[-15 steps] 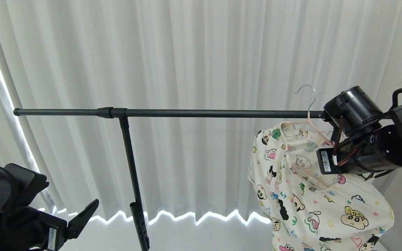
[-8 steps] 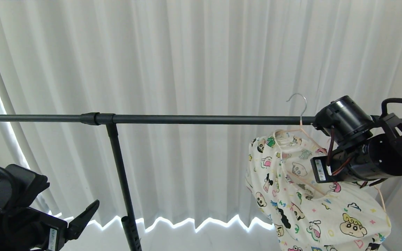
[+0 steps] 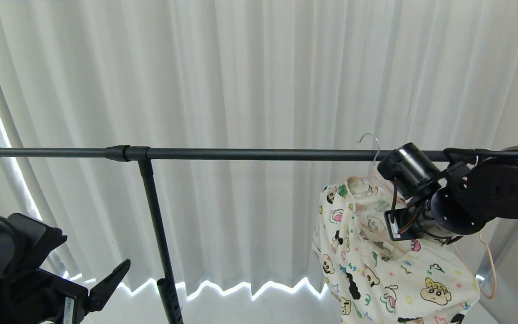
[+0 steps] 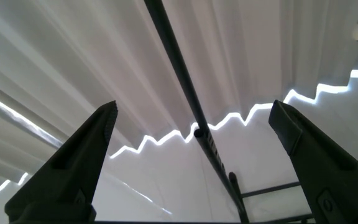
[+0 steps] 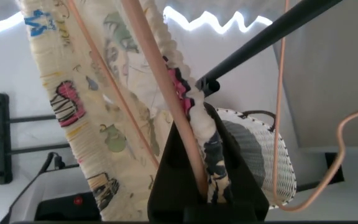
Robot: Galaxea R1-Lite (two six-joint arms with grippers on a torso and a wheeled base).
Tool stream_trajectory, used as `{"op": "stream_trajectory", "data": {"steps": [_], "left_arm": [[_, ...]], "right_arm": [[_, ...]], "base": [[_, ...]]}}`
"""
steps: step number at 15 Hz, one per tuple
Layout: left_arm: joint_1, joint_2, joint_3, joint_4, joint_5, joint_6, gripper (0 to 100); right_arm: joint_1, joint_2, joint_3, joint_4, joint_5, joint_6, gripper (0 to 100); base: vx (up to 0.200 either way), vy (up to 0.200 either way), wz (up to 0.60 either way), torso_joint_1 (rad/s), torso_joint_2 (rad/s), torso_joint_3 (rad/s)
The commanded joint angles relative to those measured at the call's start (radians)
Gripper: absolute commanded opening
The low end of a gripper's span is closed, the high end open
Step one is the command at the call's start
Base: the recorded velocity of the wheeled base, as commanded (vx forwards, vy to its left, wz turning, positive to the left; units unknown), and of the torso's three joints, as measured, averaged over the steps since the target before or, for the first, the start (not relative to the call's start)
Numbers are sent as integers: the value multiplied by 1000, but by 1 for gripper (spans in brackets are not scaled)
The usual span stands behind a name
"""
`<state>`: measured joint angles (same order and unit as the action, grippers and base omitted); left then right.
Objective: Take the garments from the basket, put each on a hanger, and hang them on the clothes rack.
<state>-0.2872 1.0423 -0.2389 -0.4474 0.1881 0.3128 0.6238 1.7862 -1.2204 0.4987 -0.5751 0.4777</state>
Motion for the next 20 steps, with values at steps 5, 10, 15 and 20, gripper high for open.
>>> {"op": "stream_trajectory", "data": {"steps": [5,10,15,20], "left_arm": [[-10,-1,-5,0,1,2,100],[-10,1,-11,0,1,3,100],[-10,1,-10,-2,1,2,100],[-10,2,-7,0,1,0,100]], "right_arm": [[1,33,45,-32,0,6,0],[1,36,42,-34,0,6,0],[2,-7,36,-45,0,30,100],[1,-199,39,-101,118,21,100]], "base": [[0,0,0,0,0,0],[0,0,0,0,0,0],[0,0,0,0,0,0],[0,0,0,0,0,0]]}}
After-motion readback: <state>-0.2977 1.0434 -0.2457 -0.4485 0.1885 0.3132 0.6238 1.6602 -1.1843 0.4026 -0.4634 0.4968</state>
